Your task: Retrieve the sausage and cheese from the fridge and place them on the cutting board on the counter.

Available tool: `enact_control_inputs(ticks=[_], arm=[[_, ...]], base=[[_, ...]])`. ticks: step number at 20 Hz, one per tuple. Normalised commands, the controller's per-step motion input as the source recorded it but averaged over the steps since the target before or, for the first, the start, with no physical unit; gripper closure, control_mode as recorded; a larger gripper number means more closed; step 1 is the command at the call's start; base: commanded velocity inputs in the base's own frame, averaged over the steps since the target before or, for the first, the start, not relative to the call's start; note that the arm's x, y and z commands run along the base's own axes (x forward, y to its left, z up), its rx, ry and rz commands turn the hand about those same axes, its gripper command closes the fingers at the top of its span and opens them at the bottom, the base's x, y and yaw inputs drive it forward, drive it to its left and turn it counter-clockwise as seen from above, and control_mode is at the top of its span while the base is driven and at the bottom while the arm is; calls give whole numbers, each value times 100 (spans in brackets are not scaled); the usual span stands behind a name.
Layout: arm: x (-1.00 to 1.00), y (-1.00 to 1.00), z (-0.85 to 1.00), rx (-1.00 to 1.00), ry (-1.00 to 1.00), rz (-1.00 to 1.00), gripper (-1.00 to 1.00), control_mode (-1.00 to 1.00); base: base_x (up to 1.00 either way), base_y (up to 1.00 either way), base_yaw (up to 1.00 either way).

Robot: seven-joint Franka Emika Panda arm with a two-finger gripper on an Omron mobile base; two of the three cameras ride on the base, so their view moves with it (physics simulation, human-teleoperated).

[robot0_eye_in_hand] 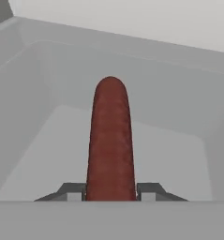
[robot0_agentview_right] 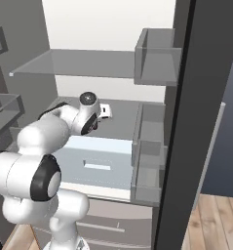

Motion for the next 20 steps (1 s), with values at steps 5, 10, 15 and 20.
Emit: enact_control_inputs(ticks=[5,10,15,20], arm=[[-95,-11,97,0,4,0,100,-100],[-84,-4,88,-1,10,1,100,-100],[-97,0,48,-1,12,0,100,-100],[-96,0,40,0,7,0,100,-100]], base=[[0,0,0],[0,0,0],[0,0,0],[0,0,0]])
